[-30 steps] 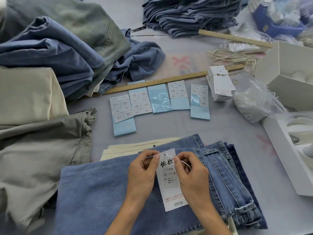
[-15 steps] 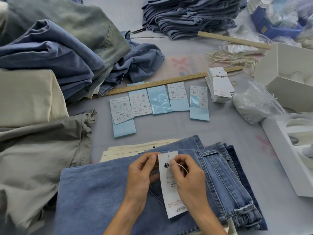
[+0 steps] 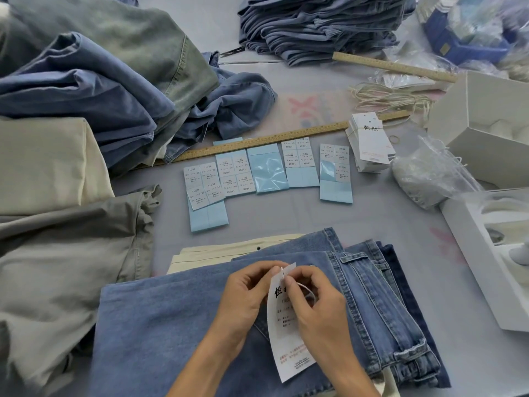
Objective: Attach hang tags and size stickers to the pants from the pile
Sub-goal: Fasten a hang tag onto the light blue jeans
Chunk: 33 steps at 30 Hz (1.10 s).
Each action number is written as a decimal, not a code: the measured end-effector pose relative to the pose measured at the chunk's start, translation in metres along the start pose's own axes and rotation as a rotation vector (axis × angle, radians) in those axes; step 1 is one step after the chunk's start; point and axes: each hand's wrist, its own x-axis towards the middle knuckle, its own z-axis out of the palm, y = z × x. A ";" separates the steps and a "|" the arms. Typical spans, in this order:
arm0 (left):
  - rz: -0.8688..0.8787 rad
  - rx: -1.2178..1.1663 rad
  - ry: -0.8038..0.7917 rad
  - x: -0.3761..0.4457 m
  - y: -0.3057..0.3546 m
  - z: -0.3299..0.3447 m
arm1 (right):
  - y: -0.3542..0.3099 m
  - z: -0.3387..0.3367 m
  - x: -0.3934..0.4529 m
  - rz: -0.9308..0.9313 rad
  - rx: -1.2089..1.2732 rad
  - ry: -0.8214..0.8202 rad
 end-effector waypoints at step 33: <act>0.249 0.417 -0.149 0.056 0.030 0.087 | -0.031 -0.075 0.031 0.327 0.230 0.182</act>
